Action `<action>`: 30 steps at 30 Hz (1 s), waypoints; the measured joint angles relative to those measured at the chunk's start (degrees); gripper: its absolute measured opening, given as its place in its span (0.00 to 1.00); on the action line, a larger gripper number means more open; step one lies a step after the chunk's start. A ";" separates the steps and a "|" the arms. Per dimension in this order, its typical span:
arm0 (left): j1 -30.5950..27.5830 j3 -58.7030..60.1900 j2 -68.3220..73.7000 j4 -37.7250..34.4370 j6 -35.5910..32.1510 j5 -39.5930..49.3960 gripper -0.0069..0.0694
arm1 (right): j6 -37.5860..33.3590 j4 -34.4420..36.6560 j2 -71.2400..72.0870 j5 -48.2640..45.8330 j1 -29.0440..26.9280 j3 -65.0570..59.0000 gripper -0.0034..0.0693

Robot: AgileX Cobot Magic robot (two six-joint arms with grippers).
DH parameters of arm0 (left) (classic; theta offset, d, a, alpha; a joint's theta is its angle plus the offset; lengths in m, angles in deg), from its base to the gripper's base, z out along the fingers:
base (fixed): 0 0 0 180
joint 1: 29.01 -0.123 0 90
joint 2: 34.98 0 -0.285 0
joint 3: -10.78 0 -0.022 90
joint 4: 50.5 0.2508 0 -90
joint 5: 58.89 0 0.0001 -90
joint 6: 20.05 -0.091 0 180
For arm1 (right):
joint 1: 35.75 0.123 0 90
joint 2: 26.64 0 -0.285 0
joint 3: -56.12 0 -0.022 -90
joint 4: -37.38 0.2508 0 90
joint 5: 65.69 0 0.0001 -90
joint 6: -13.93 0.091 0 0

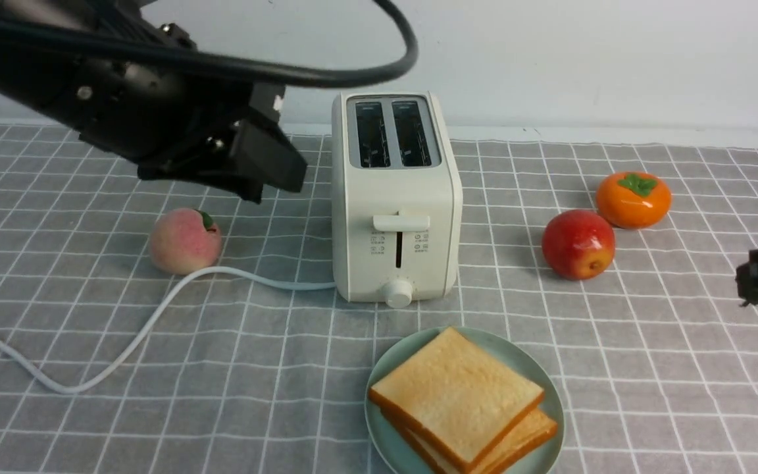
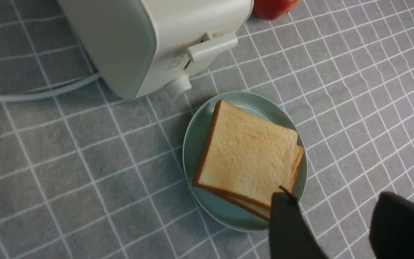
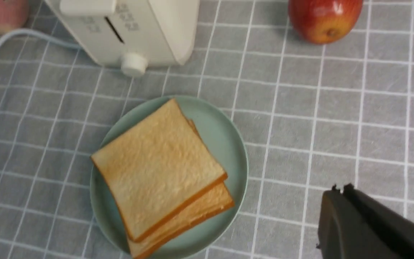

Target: Take toasted bread from bread machine on grey coffee table place on plate.

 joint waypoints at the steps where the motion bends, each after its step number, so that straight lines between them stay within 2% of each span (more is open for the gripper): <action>1: -0.03 0.90 -0.26 0.06 0.57 -0.07 0.35 | 0.55 -0.45 0.00 0.18 0.00 0.00 0.02; 2: -0.03 1.48 -0.46 0.11 0.81 -0.15 0.32 | 0.82 -0.75 0.00 0.35 0.00 0.00 0.02; 3: -0.03 4.23 -1.17 0.11 1.25 -0.44 0.21 | 2.11 -1.83 0.00 0.57 0.00 0.00 0.02; 4: -0.03 4.53 -1.25 0.11 1.24 -0.44 0.20 | 2.39 -2.02 0.00 0.57 0.00 0.00 0.02; 5: -0.03 6.73 -1.94 0.16 1.45 -0.76 0.11 | 3.73 -2.20 0.07 0.57 0.00 0.00 0.02; 6: -0.03 7.70 -2.41 0.16 1.58 -1.09 0.07 | 4.67 -2.04 0.43 0.57 0.00 0.00 0.02; 11: -0.07 9.52 -7.79 0.05 2.19 -2.40 0.07 | 6.74 3.21 6.26 0.63 0.05 -1.15 0.02; 15: -0.07 9.66 -13.00 0.46 3.62 -1.03 0.07 | 2.10 2.99 13.14 2.16 0.05 -4.41 0.03; 17: -0.07 10.83 -16.51 2.05 6.51 0.42 0.07 | -0.81 1.84 18.74 4.54 0.05 -8.38 0.03; 23: -0.07 23.79 -30.03 7.67 13.16 5.49 0.07 | -1.94 0.45 37.76 15.25 0.05 -26.39 0.03; 30: -0.07 41.20 -48.77 7.25 21.07 0.34 0.07 | 0.24 -1.53 50.34 23.34 0.05 -43.56 0.04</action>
